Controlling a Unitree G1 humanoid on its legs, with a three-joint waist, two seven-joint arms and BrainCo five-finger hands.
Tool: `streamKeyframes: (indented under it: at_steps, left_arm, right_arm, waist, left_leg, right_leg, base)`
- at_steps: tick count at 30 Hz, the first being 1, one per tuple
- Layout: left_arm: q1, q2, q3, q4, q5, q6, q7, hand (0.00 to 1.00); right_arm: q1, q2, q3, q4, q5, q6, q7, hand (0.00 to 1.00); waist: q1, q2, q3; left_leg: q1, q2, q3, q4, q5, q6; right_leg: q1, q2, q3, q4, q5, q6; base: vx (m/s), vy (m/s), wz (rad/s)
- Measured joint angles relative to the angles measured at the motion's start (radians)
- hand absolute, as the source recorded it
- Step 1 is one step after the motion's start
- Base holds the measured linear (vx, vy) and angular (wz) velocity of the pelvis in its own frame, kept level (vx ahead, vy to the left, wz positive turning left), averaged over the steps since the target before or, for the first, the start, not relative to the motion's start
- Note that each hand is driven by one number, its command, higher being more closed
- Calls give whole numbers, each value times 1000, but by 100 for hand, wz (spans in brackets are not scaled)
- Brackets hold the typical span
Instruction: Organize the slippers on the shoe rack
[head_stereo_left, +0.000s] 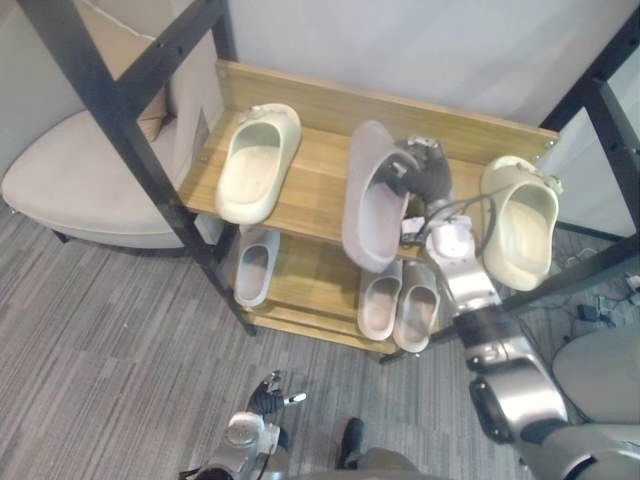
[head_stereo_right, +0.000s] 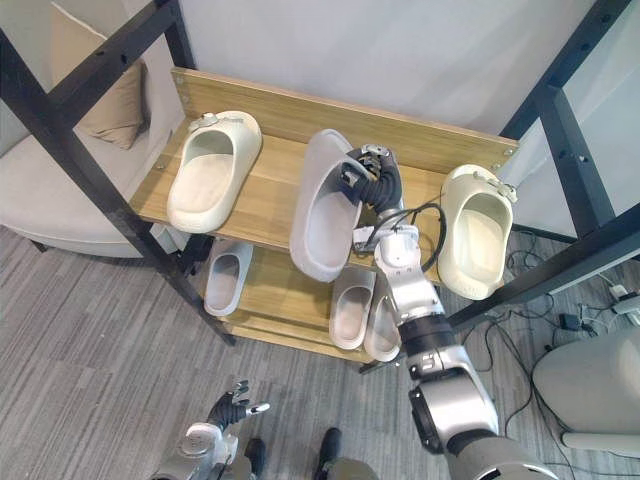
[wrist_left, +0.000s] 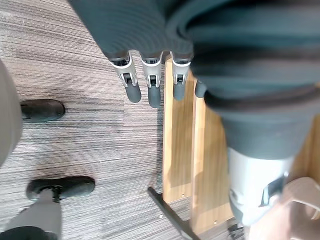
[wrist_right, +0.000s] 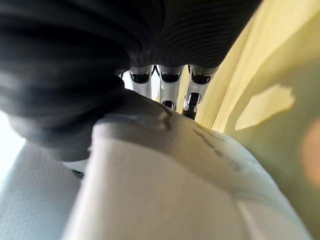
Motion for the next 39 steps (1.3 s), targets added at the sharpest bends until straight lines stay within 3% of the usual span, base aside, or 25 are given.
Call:
streamKeyframes:
  at_steps: [4, 6, 13, 19, 25, 29, 31, 32, 34, 37, 39]
  left_arm:
    - [2, 0, -2, 18, 19, 1, -1, 0]
    - [1, 0, -5, 21, 35, 2, -1, 0]
    - [-10, 0, -35, 58, 60, 0, -2, 0]
    - [-12, -3, -54, 95, 60, -3, -3, 0]
    - [-11, -7, -75, 127, 69, -3, -3, 0]
    - [-11, -6, -75, 130, 79, -5, -5, 0]
    - [-15, -3, -75, 127, 78, -9, -7, 0]
    - [-31, 2, -75, 125, 77, -20, -6, 0]
    - [-47, 4, -75, 119, 74, -25, -5, 0]
    - [-84, 4, -82, 93, 44, -28, -1, 0]
    - [-101, 22, -82, 73, 32, -30, 0, 0]
  right_arm:
    - [86, 38, 7, -148, 0, -18, 8, 100]
    - [117, 45, 41, -261, 0, -49, 19, 100]
    - [214, 85, 127, -417, 33, -88, 74, 100]
    - [324, 83, 242, -500, 139, -110, 148, 100]
    - [459, 66, 388, -457, 238, -114, 275, 100]
    - [510, 47, 424, -284, 261, -91, 322, 100]
    - [520, 26, 441, -223, 255, -73, 325, 100]
    - [519, 20, 445, -198, 251, -70, 323, 100]
    - [506, 19, 447, -182, 243, -70, 323, 100]
    - [433, -11, 447, -154, 162, -70, 310, 100]
    - [382, -26, 442, -110, 117, -70, 295, 100]
  waist:
    - [-11, 0, -1]
    - [-18, 2, -4]
    - [-22, 5, -14]
    - [-29, 11, -48]
    - [-31, 21, -85]
    - [-31, 33, -82]
    - [-31, 33, -78]
    - [-29, 31, -56]
    - [-29, 34, -28]
    - [-32, 87, 49]
    - [-37, 94, 89]
  left_leg:
    - [17, -6, 0, 10, -2, 2]
    - [18, -10, 2, 18, -2, 3]
    - [47, -6, 3, 19, -3, 3]
    - [48, -1, 3, 17, -10, 13]
    - [67, 1, -1, 17, -9, 12]
    - [69, 2, -19, 22, -9, 6]
    - [-1, -5, -37, 109, -41, -7]
    - [-85, -19, -45, 236, -83, -7]
    - [-142, -28, -46, 344, -112, -15]
    - [-305, -23, -42, 573, -226, -1]
    - [-380, -20, -41, 668, -266, -12]
  right_leg:
    - [22, -9, 11, -1, 0, 1]
    - [24, -13, 16, -1, -1, 1]
    - [44, -11, 26, 11, -6, 6]
    - [41, -7, 30, 31, -6, 7]
    - [68, -5, 23, 21, -5, 7]
    - [75, -9, -2, 37, -17, 10]
    - [-3, -32, -9, 167, -82, 8]
    - [-84, -67, -22, 320, -151, 8]
    - [-133, -88, -26, 416, -193, 3]
    - [-267, -120, -27, 625, -292, 0]
    - [-335, -132, -28, 713, -335, -5]
  base:
    - [8, 1, 0]
    - [-25, -10, -4]
    - [-40, -27, -3]
    - [-65, -22, 0]
    - [2, -20, 3]
    - [1, -33, 12]
    - [-40, -47, 36]
    - [-71, -49, 51]
    - [-82, -29, 35]
    - [-232, -46, 20]
    - [-171, -54, 15]
